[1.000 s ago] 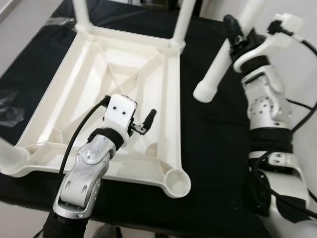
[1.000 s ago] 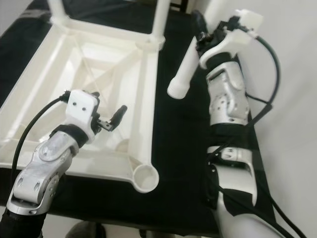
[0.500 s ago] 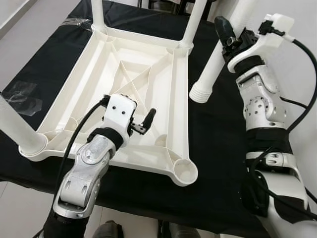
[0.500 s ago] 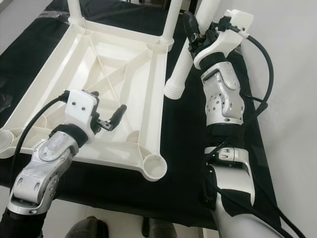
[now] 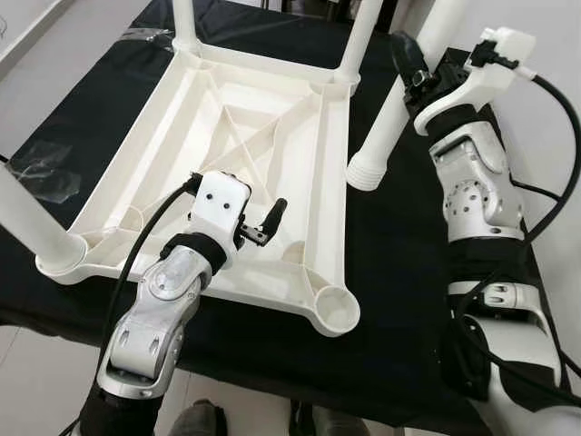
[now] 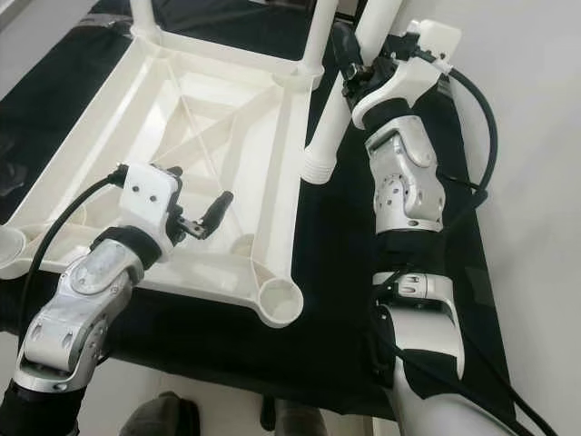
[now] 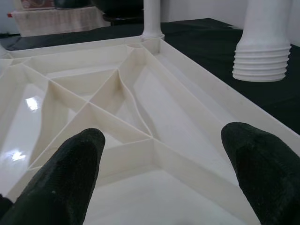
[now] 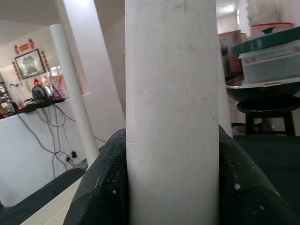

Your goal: Building children table

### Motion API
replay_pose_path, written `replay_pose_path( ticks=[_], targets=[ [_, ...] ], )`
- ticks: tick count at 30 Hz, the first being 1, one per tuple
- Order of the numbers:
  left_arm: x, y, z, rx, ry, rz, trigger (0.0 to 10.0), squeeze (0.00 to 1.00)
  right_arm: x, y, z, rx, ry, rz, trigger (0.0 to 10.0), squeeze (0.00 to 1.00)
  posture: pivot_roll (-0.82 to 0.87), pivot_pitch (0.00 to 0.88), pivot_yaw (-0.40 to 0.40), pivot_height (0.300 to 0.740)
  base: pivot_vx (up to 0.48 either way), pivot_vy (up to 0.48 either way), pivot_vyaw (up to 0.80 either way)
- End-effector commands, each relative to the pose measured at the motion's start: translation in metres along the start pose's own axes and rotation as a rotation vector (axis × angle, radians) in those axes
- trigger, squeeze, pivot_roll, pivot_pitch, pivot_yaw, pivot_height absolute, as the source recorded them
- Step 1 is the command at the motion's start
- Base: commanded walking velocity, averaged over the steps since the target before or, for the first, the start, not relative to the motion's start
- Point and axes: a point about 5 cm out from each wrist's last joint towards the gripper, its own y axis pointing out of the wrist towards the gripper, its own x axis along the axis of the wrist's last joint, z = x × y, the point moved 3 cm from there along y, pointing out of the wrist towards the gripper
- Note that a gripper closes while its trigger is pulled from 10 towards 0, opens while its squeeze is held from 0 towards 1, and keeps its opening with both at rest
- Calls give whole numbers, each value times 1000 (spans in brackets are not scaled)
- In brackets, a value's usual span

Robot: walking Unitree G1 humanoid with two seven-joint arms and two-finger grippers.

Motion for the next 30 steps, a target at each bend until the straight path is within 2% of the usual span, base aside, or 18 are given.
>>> replay_pose_path(
  ticks=[1,17,30],
  targets=[
    [-4,0,-3,-14,9,19,10000,0,2,-3,-1,0,-13,-3,10000,0,45,183,-94,740,0,0,0],
    [-4,0,-2,-9,12,16,10000,0,-1,-4,2,11,-4,4,10000,0,45,185,-97,740,0,0,0],
    [-3,0,-2,-8,15,16,10000,0,-1,-4,2,13,-2,6,10000,0,46,186,-98,740,-251,0,0]
  ],
)
